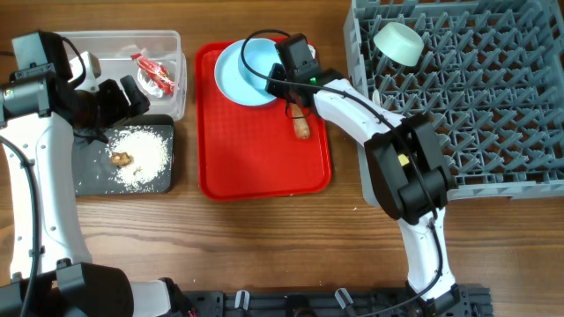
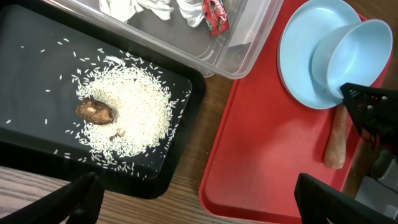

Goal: Sort waste into correct bins and load items into the dishwasher rack
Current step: 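Reach the right gripper to the light-blue bowl on the plate and grasp it, then carry the light-blue bowl right and set it in the rack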

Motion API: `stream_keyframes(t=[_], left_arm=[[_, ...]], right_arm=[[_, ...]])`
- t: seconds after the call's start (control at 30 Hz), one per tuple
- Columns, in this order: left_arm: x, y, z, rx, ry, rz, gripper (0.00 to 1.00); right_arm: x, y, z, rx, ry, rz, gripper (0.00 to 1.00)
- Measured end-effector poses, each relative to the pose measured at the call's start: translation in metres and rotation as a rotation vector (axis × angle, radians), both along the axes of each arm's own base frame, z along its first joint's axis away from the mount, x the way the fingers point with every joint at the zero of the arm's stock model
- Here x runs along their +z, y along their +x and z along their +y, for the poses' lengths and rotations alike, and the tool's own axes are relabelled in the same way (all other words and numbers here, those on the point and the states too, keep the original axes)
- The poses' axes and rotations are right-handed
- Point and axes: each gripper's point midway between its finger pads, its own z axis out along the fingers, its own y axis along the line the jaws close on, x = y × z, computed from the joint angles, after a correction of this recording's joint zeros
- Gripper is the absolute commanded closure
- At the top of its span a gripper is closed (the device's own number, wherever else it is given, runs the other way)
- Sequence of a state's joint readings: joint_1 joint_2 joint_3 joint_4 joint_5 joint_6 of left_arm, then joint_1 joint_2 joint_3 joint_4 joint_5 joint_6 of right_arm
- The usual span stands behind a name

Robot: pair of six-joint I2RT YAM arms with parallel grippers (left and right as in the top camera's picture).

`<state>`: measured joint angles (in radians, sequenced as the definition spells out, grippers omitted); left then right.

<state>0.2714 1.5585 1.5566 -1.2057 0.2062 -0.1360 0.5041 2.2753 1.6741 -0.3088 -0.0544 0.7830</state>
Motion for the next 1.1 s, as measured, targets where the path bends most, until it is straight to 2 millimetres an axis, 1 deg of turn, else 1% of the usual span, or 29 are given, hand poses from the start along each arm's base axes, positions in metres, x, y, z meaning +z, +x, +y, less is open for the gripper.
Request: stream_keyframes(t=[0.07, 0.17, 0.23, 0.4, 0.6, 0.7, 0.73, 0.8, 0.9, 0.97, 1.0, 1.03, 1.1], left_arm=[[0.000, 0.000, 0.000, 0.000, 0.000, 0.000, 0.00], [0.000, 0.000, 0.000, 0.000, 0.000, 0.000, 0.00], [0.000, 0.000, 0.000, 0.000, 0.000, 0.000, 0.00], [0.000, 0.000, 0.000, 0.000, 0.000, 0.000, 0.00], [0.000, 0.000, 0.000, 0.000, 0.000, 0.000, 0.00], [0.000, 0.000, 0.000, 0.000, 0.000, 0.000, 0.00], [0.000, 0.000, 0.000, 0.000, 0.000, 0.000, 0.00], [0.000, 0.000, 0.000, 0.000, 0.000, 0.000, 0.00], [0.000, 0.000, 0.000, 0.000, 0.000, 0.000, 0.00], [0.000, 0.000, 0.000, 0.000, 0.000, 0.000, 0.00], [0.000, 0.000, 0.000, 0.000, 0.000, 0.000, 0.00], [0.000, 0.000, 0.000, 0.000, 0.000, 0.000, 0.00], [0.000, 0.000, 0.000, 0.000, 0.000, 0.000, 0.00]], right_arm=[[-0.001, 0.000, -0.003, -0.006, -0.001, 0.005, 0.78], [-0.001, 0.001, -0.004, -0.012, 0.000, 0.006, 0.92], [-0.001, 0.002, -0.005, -0.012, -0.001, 0.006, 0.96], [-0.002, 0.001, -0.005, -0.001, -0.008, 0.005, 0.96], [-0.002, -0.002, -0.002, 0.062, -0.019, -0.001, 0.96], [-0.004, -0.010, -0.003, 0.124, -0.060, 0.014, 0.96], [-0.002, -0.012, -0.005, 0.147, -0.077, 0.011, 0.96], [0.005, -0.023, -0.011, 0.211, -0.130, 0.025, 0.96], [0.040, -0.030, -0.022, 0.255, -0.198, -0.020, 0.96], [0.086, -0.029, -0.034, 0.249, -0.247, -0.108, 0.96], [0.105, -0.030, -0.041, 0.235, -0.274, -0.144, 0.96], [0.132, -0.031, -0.053, 0.205, -0.312, -0.190, 0.96], [0.174, -0.035, -0.076, 0.139, -0.385, -0.264, 0.96]])
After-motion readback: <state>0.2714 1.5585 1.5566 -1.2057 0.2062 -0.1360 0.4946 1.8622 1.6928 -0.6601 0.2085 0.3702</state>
